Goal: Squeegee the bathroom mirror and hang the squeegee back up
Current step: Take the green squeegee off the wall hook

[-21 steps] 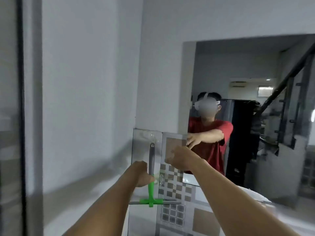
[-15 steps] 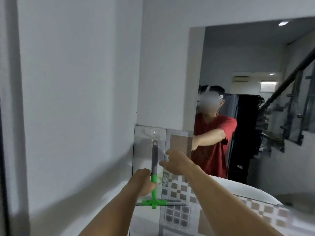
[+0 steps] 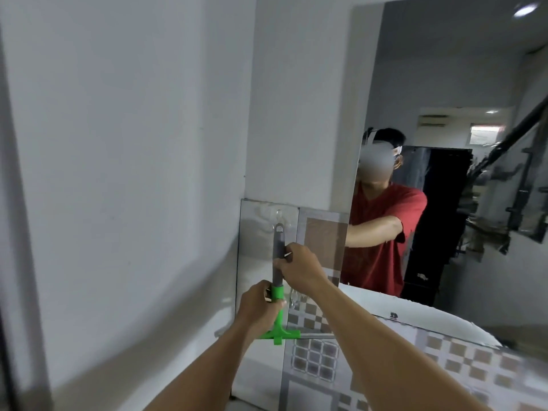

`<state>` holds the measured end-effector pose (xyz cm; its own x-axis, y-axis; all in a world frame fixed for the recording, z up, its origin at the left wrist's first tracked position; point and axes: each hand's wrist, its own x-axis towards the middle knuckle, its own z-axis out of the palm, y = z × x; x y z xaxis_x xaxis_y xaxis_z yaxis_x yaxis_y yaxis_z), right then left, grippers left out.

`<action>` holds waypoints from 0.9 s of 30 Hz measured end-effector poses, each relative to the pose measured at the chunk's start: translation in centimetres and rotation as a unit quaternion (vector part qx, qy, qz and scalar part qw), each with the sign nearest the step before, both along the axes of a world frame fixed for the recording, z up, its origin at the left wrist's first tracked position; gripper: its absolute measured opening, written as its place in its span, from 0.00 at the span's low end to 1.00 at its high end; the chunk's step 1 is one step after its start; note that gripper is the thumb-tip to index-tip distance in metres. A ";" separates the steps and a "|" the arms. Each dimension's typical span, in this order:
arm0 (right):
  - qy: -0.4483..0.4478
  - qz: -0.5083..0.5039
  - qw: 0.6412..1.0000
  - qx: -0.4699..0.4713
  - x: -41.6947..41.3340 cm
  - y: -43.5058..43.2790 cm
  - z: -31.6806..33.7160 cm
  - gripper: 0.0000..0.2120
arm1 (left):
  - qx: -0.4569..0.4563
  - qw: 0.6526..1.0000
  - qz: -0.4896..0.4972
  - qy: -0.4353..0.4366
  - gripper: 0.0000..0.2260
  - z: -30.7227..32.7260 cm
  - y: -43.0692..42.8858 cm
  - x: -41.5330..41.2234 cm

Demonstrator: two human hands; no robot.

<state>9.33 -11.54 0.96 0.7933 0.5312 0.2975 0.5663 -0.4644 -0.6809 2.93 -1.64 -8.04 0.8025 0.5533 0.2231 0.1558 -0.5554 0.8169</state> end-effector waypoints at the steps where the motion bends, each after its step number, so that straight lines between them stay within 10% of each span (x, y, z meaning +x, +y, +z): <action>1: -0.002 0.001 1.000 0.007 -0.1 0.1 0.4 0.12 | -0.017 1.000 0.005 -0.014 0.07 0.2 -0.2 -0.1; 15: -0.344 -0.138 0.926 -0.064 -2.4 -11.0 6.0 0.27 | 0.147 0.983 -0.104 -0.025 0.03 8.7 -5.8 -2.5; 21: -0.466 -0.130 0.855 -0.188 -1.9 -17.8 7.5 0.19 | 0.269 0.950 -0.160 0.005 0.12 14.6 -9.9 -1.5; 27: -0.445 -0.095 0.867 -0.202 -2.0 -21.6 10.5 0.10 | 0.395 0.902 -0.166 -0.048 0.11 20.2 -13.4 -0.8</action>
<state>7.30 -33.11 11.46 0.4287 0.6198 0.6573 0.6712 -0.7055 0.2274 2.14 -15.02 12.20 0.8505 -0.0765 0.5204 -0.1777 -0.9730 0.1474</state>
